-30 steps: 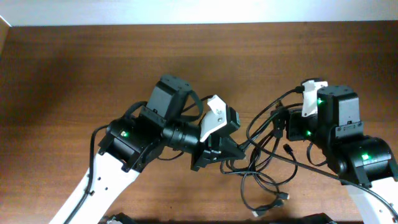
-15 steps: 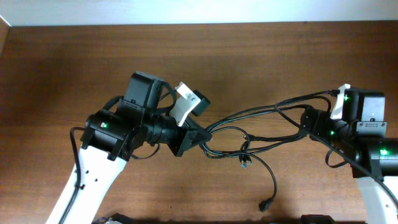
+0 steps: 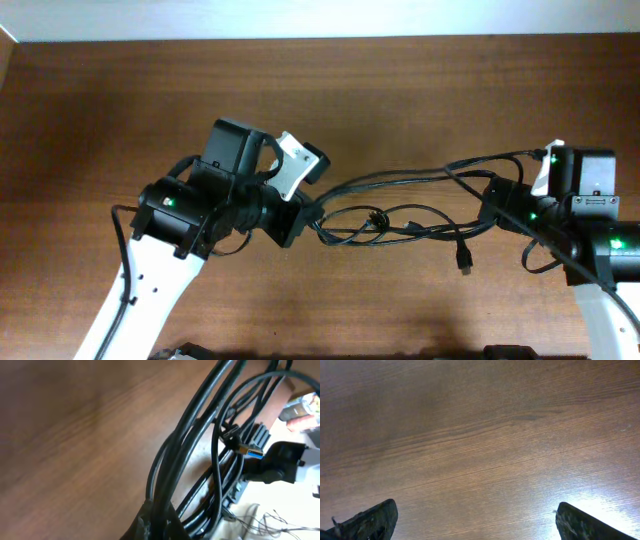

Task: Untangle cables

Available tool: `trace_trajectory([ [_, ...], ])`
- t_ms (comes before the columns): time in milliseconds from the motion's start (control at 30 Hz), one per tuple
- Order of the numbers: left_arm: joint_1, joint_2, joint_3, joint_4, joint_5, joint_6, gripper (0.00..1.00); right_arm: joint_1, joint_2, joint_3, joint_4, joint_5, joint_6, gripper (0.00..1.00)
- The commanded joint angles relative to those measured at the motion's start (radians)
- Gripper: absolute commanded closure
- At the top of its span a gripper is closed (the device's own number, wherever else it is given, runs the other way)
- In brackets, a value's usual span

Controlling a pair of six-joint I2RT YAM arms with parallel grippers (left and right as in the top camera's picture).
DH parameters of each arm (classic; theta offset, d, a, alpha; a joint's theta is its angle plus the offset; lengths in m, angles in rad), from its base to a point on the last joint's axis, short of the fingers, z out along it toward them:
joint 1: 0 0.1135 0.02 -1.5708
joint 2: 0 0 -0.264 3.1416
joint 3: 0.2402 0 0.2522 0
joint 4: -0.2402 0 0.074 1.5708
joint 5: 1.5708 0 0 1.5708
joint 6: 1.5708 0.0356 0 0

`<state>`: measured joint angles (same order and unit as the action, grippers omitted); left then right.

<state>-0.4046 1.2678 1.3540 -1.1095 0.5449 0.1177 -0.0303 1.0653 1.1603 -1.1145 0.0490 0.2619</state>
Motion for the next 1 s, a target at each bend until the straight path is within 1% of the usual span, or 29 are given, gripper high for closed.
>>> trace_trajectory([
  [0, 0.034, -0.023, 0.008, 0.138, 0.105, -0.002, 1.0, -0.042, 0.002, 0.001, 0.008, -0.045, -0.05, 0.03],
  [33, 0.034, -0.023, 0.008, 0.224, 0.218, -0.022, 1.0, -0.042, 0.002, 0.001, 0.01, -0.15, -0.075, 0.15],
  [67, 0.034, -0.023, 0.008, 0.273, 0.259, -0.066, 1.0, -0.042, 0.002, 0.001, 0.01, -0.153, -0.075, 0.21],
  [100, 0.034, -0.023, 0.008, 0.303, 0.309, -0.089, 1.0, -0.042, 0.002, 0.001, 0.01, -0.145, -0.075, 0.21],
  [133, 0.034, -0.023, 0.008, 0.364, 0.454, -0.093, 1.0, -0.042, 0.002, 0.001, 0.009, -0.132, -0.09, 0.2],
  [200, 0.035, -0.023, 0.008, 0.415, 0.594, -0.096, 1.0, -0.042, 0.002, 0.001, 0.006, -0.119, -0.089, 0.2],
  [233, 0.035, -0.023, 0.008, 0.421, 0.627, -0.096, 1.0, -0.042, 0.002, 0.001, 0.006, -0.119, -0.089, 0.19],
  [267, 0.035, -0.023, 0.008, 0.42, 0.629, -0.096, 1.0, -0.042, 0.002, 0.001, 0.006, -0.116, -0.09, 0.16],
  [367, 0.035, -0.023, 0.008, 0.42, 0.591, -0.096, 1.0, -0.042, 0.002, 0.001, -0.018, -0.132, -0.09, 0.15],
  [400, 0.035, -0.023, 0.008, 0.42, 0.585, -0.097, 1.0, -0.042, 0.002, 0.001, -0.028, -0.138, -0.094, 0.11],
  [433, 0.035, -0.023, 0.008, 0.42, 0.532, -0.121, 1.0, -0.042, 0.002, 0.001, -0.038, -0.218, -0.154, 0.11],
  [467, 0.034, -0.023, 0.008, 0.42, 0.464, -0.17, 1.0, -0.042, 0.002, 0.001, -0.039, -0.341, -0.237, 0.11],
  [500, 0.034, -0.023, 0.008, 0.419, 0.351, -0.254, 1.0, -0.042, 0.002, 0.001, -0.04, -0.483, -0.329, 0.11],
  [533, 0.034, -0.023, 0.008, 0.415, 0.239, -0.361, 1.0, -0.042, 0.002, 0.001, -0.047, -0.674, -0.442, 0.1],
  [567, 0.034, -0.023, 0.008, 0.414, 0.19, -0.423, 1.0, -0.042, 0.002, 0.001, -0.05, -0.812, -0.498, 0.09],
  [600, 0.034, -0.023, 0.008, 0.417, 0.19, -0.433, 1.0, -0.042, 0.002, 0.001, -0.05, -0.863, -0.499, 0.01],
  [633, 0.034, -0.023, 0.008, 0.426, 0.191, -0.479, 1.0, -0.042, 0.002, 0.001, -0.05, -0.973, -0.499, 0.01],
  [667, 0.032, -0.023, 0.008, 0.433, 0.191, -0.499, 1.0, -0.042, 0.002, 0.001, -0.05, -0.998, -0.507, 0.01],
  [733, 0.008, -0.023, 0.008, 0.451, 0.199, -0.499, 1.0, -0.042, 0.002, 0.001, -0.05, -1.051, -0.539, 0.01],
  [767, -0.025, -0.023, 0.008, 0.466, 0.199, -0.499, 1.0, -0.034, 0.002, 0.001, -0.053, -1.094, -0.605, 0.01],
  [833, -0.078, -0.023, 0.008, 0.505, 0.198, -0.478, 1.0, 0.002, 0.002, 0.001, -0.052, -1.115, -0.687, 0.01],
  [867, -0.125, -0.023, 0.008, 0.547, 0.199, -0.46, 1.0, 0.05, 0.002, 0.001, -0.051, -1.119, -0.76, 0.01],
  [900, -0.145, -0.022, 0.008, 0.567, 0.199, -0.46, 1.0, 0.072, 0.002, 0.001, -0.05, -1.119, -0.795, 0.01],
  [933, -0.165, -0.023, 0.008, 0.587, 0.209, -0.461, 1.0, 0.109, 0.002, 0.001, -0.05, -1.119, -0.859, 0.01],
  [967, -0.172, -0.022, 0.008, 0.602, 0.226, -0.461, 1.0, 0.131, 0.002, 0.001, -0.049, -1.119, -0.88, 0.01],
])
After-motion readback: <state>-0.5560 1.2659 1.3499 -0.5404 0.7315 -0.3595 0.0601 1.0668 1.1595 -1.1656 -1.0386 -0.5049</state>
